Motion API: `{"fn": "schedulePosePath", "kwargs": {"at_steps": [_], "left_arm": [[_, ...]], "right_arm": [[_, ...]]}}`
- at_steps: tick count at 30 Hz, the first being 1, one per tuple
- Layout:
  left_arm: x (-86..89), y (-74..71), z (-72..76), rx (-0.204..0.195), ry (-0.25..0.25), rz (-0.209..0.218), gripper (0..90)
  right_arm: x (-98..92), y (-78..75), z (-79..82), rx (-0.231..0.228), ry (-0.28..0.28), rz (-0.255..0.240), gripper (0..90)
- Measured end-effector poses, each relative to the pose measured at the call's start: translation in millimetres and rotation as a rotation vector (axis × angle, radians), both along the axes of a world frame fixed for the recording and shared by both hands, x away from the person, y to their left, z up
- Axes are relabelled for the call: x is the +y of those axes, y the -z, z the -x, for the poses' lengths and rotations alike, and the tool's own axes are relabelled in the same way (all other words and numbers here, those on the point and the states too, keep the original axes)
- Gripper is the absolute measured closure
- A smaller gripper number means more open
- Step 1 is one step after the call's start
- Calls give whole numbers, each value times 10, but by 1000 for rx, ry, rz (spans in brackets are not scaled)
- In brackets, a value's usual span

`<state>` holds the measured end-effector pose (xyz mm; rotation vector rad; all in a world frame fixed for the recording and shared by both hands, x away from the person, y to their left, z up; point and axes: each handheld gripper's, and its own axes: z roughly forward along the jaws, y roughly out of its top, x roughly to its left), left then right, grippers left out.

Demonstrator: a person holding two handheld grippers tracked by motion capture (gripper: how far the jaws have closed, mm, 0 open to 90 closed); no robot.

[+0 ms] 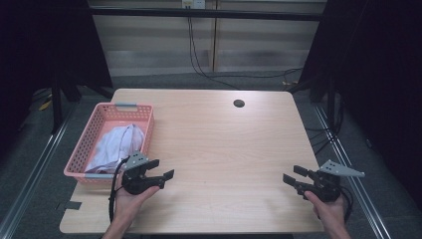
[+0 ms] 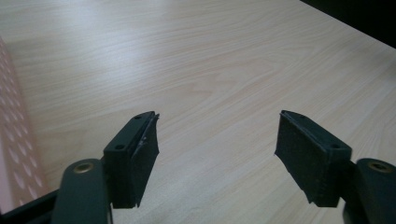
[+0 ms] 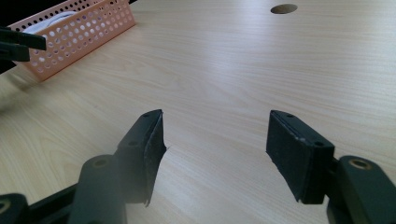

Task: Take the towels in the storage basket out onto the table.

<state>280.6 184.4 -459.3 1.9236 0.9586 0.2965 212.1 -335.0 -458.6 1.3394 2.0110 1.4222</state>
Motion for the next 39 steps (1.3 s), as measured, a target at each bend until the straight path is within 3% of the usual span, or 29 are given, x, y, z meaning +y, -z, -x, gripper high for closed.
{"fn": "schedulePosePath", "kwargs": {"at_steps": [1,2,3,5,7,12,14,16,19,20,23,25,26,32,34,36,39], "left_arm": [[0,0,0,0,0,0,282],[-25,13,8,5,-28,-43,280],[-26,25,3,26,-18,-40,280],[-10,6,16,32,1,-3,271],[-1,-17,41,40,7,11,318],[24,-166,116,21,16,13,339],[82,-300,127,1,7,4,340],[94,-322,121,-5,10,-1,336],[158,-364,63,8,55,6,348],[207,-378,37,15,0,-25,344],[253,-385,15,27,-11,-14,325],[296,-407,-13,31,-32,-36,287],[350,-448,-58,30,2,-64,218],[507,-610,-163,30,-35,-97,220],[561,-672,-211,44,-26,-113,218],[605,-729,-253,27,1,-135,232],[705,-791,-354,65,-52,-136,182]], "right_arm": [[0,0,0,0,0,0,372],[4,3,3,6,-5,2,366],[4,3,3,6,-5,2,366],[8,11,-9,9,-13,3,360],[13,18,-22,12,-17,4,352],[13,26,-9,16,-13,-1,350],[43,17,-9,15,-29,16,346],[71,10,-12,14,-32,21,340],[99,14,-16,13,-44,33,332],[124,28,-8,25,-52,41,326],[135,45,-8,35,-60,52,324],[141,54,-23,36,-62,46,322],[152,50,-27,36,-66,48,320],[170,47,-23,27,-75,50,318],[183,54,-22,30,-83,55,319],[199,61,-21,35,-90,55,319],[202,65,-30,32,-93,53,318]]}}
